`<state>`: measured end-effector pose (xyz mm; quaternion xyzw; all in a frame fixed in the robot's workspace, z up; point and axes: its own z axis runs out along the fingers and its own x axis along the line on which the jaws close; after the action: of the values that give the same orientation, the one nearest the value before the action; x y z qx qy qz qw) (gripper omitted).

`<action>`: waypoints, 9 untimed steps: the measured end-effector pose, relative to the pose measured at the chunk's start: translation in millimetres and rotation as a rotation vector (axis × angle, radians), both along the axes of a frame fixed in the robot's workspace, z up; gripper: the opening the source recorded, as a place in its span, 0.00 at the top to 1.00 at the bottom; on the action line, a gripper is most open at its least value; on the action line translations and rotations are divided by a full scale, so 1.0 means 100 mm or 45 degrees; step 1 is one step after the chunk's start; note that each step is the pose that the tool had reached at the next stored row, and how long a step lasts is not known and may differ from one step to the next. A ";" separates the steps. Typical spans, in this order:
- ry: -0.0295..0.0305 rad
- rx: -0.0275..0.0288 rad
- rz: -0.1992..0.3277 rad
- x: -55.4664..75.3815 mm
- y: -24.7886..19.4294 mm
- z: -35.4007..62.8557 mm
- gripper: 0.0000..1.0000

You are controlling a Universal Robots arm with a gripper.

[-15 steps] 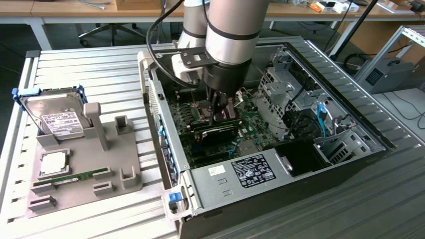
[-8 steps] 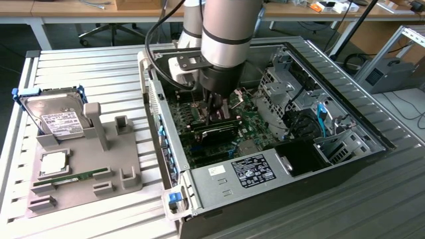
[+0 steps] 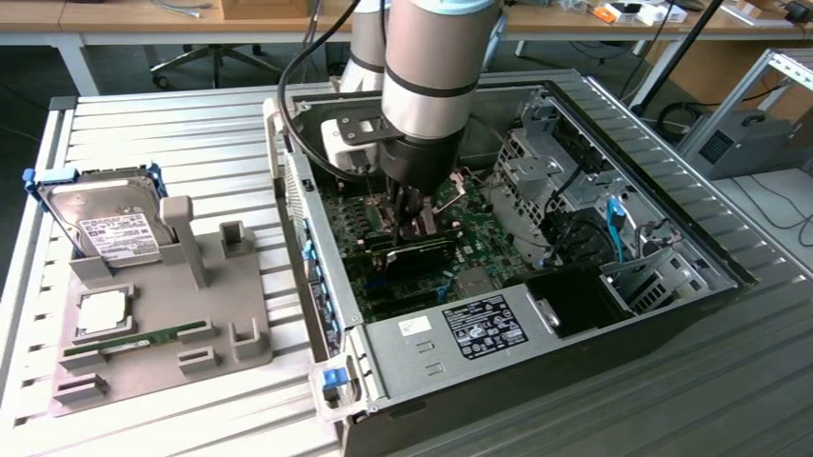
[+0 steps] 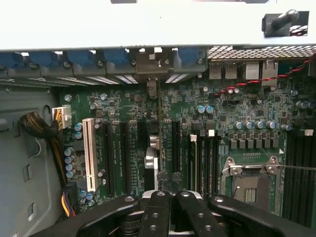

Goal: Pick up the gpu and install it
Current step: 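Press down on the gpu until it lock into place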

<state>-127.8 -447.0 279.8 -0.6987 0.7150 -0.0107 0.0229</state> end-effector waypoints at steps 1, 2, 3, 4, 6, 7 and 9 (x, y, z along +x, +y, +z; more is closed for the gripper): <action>0.0000 -0.0001 0.000 0.00 -0.003 0.000 0.89; 0.0000 0.0000 0.000 0.00 -0.004 0.000 0.89; -0.0001 0.0000 0.000 0.00 -0.005 -0.001 0.89; 0.0000 -0.0001 0.000 -0.01 -0.005 -0.003 0.89; 0.0001 -0.0002 0.000 -0.01 -0.006 -0.022 0.89; 0.0002 -0.0004 0.000 -0.01 -0.006 -0.043 0.89; 0.0002 -0.0005 0.000 -0.01 -0.006 -0.051 0.89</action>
<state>-129.0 -447.6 274.7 -0.6987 0.7150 -0.0108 0.0227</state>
